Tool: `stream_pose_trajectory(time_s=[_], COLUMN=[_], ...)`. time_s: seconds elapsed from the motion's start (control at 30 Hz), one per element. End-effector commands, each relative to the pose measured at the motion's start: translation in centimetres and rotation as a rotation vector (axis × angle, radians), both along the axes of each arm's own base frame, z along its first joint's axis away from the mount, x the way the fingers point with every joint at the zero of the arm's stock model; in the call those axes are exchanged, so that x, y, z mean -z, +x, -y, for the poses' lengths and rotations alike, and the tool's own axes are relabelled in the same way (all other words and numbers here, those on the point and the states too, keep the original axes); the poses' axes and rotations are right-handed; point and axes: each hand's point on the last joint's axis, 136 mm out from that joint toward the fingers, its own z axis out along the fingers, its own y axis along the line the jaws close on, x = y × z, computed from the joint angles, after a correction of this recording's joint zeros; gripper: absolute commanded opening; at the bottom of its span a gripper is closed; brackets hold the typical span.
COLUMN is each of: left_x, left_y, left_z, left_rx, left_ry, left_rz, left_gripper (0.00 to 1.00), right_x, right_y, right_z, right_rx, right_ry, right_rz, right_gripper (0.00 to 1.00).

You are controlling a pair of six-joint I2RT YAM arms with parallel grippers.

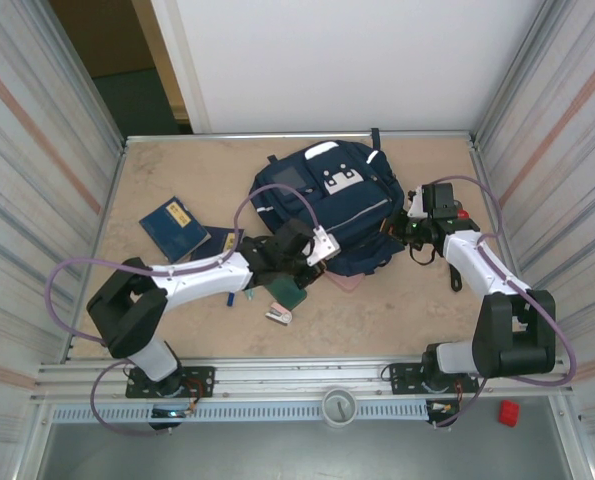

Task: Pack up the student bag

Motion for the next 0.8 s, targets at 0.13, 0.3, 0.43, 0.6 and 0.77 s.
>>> stream_pose_trajectory(time_s=[0.13, 0.3, 0.43, 0.6, 0.77], left_x=[0.0, 0.4, 0.5, 1.3, 2.5], left_y=[5.3, 7.2, 8.3, 9.7, 11.5], left_z=[-6.5, -8.7, -10.6, -13.5, -15.6], left_rx=[-0.206, -0.248, -0.291, -0.347, -0.392], left_ry=[0.430, 0.593, 0.623, 0.649, 0.672], left_rz=[0.371, 0.500, 0.497, 0.460, 0.415], left_gripper=[0.00, 0.00, 0.00, 0.00, 0.00], right_x=[-0.2, -1.1, -1.8, -3.2, -3.8], right_y=[0.9, 1.2, 1.7, 2.0, 1.9], right_z=[3.1, 3.6, 4.1, 4.6, 4.4], right_rx=[0.058, 0.070, 0.071, 0.083, 0.067], right_ry=[-0.015, 0.004, 0.014, 0.024, 0.037], right_rz=[0.006, 0.016, 0.020, 0.047, 0.058], right_gripper=[0.00, 0.00, 0.00, 0.00, 0.00])
